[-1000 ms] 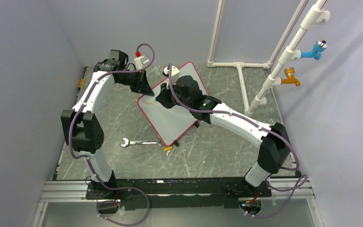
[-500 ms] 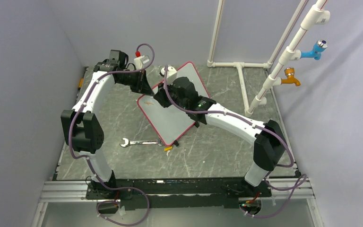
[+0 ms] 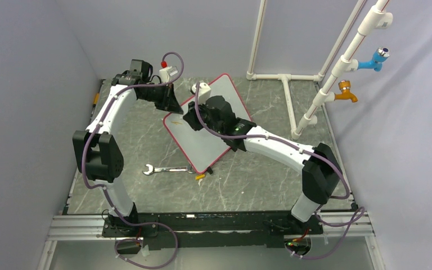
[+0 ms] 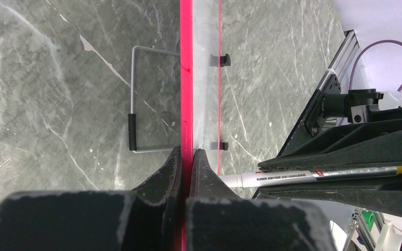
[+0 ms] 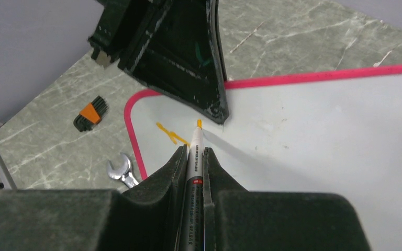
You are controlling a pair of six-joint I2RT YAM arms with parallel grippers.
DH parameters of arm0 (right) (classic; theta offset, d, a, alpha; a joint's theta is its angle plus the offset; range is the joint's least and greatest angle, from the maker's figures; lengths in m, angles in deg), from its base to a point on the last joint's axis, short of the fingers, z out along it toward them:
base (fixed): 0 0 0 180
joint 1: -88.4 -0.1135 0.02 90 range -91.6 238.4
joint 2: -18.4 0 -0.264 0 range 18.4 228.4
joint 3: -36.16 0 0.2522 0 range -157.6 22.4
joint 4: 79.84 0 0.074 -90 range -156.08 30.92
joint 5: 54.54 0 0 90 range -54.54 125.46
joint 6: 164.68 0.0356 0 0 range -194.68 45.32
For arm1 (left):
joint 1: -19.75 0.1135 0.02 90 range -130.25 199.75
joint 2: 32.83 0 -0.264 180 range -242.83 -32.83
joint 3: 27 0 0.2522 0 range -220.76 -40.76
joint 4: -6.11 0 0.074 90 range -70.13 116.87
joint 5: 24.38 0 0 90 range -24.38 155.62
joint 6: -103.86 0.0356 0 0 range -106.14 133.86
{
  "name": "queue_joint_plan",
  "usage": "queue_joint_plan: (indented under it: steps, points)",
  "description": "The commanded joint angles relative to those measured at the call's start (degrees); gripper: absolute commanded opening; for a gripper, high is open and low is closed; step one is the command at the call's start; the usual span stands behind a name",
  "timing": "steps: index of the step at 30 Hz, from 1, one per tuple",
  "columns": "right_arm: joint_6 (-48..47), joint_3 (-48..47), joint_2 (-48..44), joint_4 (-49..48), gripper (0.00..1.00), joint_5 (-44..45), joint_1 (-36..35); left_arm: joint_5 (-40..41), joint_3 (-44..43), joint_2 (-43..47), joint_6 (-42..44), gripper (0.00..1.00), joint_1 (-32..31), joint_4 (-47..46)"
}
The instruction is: Write a sentence on the whiteboard
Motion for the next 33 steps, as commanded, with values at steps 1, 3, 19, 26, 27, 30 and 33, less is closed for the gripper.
queue_joint_plan:
  steps: [1,3,19,26,27,30,33]
  points:
    - [0.77,3.88,-2.5,-1.08,0.0,1.52,-0.82,3.44,0.45,2.43,4.37,0.0,-1.15,-1.76]
    - [1.15,5.06,-3.1,-1.15,0.0,1.78,-1.01,3.6,0.5,2.46,4.34,0.0,-1.15,-1.77]
    - [0.61,3.57,-4.68,-0.04,0.0,2.59,-1.23,3.71,0.46,2.38,4.45,0.0,-1.24,-1.64]
    - [0.06,1.61,-5.99,-0.45,0.0,3.56,-1.19,3.86,0.41,2.29,4.5,0.0,-1.21,-1.58]
    - [-0.17,1.17,-5.79,-0.39,0.0,3.82,-1.23,3.82,0.45,2.39,4.46,0.0,-1.23,-1.6]
    - [-0.55,-0.22,-4.76,-0.38,0.0,4.58,-1.16,3.84,0.46,2.34,4.52,0.0,-1.23,-1.55]
    - [-0.53,-1.91,-3.66,0.27,0.0,5.66,-1.19,3.84,0.46,2.43,4.51,0.0,-1.32,-1.58]
